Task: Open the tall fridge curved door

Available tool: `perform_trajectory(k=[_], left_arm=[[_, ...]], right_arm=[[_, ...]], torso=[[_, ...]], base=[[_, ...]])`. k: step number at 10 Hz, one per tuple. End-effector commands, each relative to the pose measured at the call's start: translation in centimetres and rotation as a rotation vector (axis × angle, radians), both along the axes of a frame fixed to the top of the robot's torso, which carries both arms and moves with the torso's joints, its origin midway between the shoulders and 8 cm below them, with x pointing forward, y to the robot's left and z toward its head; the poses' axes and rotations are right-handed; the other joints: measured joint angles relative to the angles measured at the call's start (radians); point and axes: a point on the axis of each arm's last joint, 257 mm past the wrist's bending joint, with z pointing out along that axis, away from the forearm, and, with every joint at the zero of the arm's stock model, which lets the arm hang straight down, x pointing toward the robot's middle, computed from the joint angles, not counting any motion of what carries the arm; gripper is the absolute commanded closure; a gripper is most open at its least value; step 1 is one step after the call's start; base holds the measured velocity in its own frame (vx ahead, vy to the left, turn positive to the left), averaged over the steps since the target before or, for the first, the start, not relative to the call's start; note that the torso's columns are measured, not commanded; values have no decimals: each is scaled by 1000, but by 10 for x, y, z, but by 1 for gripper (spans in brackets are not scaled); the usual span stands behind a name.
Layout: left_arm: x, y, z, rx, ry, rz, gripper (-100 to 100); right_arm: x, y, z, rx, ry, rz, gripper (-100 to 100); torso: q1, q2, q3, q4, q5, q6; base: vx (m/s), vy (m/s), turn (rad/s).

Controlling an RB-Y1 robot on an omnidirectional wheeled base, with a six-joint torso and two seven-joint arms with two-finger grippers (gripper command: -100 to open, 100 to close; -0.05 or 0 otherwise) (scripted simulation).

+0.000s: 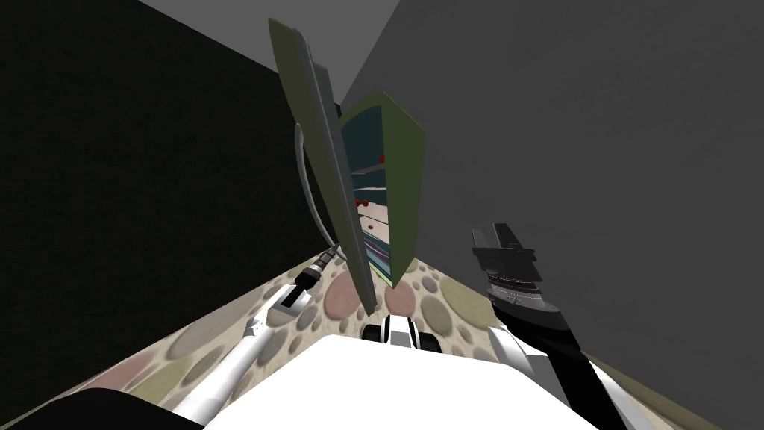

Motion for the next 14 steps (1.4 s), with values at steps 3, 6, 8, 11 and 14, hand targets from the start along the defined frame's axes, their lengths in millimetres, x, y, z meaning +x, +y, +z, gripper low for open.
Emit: perform_trajectory(k=[3,6,8,11,14], left_arm=[[-14,-34,11,-18,-8,-148,100],[2,-34,1,-15,-6,-143,100],[13,-45,-4,-25,-13,-164,100],[29,-33,-3,-21,-16,-140,100],[52,-39,-6,-28,-21,-148,100]], right_arm=[[0,0,0,0,0,0,0],[0,0,0,0,0,0,0],[0,0,0,0,0,0,0],[0,0,0,0,0,0,0],[0,0,0,0,0,0,0]], torso=[[1,10,6,-1,3,-3],[-3,6,5,-6,4,1],[0,5,3,-5,5,-3],[-2,-1,0,-7,5,-2],[10,-2,0,-7,8,0]], base=[[-95,332,37],[-90,197,-78],[-125,201,-66],[-92,147,-25],[-113,193,-88]])
